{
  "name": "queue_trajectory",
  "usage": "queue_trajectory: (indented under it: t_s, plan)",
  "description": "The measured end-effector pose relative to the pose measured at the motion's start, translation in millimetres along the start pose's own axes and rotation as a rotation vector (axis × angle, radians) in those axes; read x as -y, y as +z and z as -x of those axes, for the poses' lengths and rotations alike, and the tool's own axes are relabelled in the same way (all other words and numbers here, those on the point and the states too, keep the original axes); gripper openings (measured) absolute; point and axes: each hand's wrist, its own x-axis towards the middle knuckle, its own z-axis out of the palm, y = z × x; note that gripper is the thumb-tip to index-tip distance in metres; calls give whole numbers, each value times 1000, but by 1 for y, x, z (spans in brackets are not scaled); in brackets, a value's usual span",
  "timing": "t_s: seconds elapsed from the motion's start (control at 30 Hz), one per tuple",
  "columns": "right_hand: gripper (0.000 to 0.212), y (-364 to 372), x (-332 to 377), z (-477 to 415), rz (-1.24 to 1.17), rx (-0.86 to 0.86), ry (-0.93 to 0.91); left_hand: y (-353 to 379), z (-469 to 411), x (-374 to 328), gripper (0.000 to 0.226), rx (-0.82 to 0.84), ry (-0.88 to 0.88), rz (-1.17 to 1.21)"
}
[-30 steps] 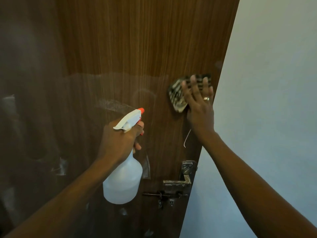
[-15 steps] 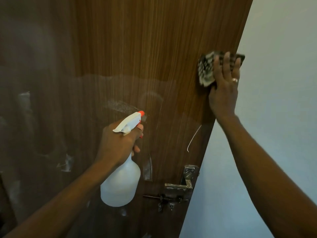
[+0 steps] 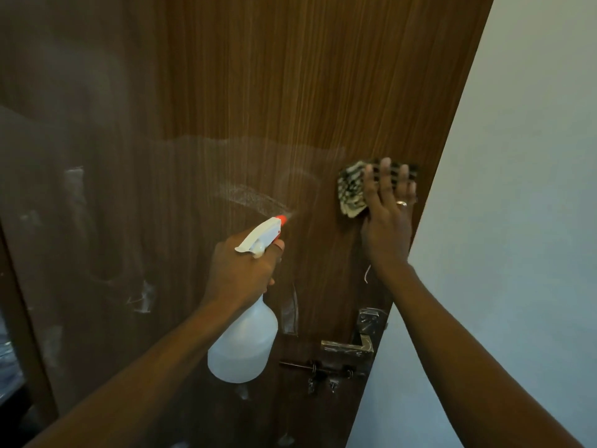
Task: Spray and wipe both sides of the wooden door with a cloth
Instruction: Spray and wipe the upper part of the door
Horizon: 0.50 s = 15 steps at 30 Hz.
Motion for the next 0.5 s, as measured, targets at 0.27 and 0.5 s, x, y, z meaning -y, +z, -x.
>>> queue_trajectory:
  t_s: [0.27,0.5]
  plan:
    - [70,8,5,60,38,85,-80,-33,-3,15,43,-26,-74,22]
    - [63,35,99,-33,-28,-5,-84,-71,-12,13,29,-82,-85,118]
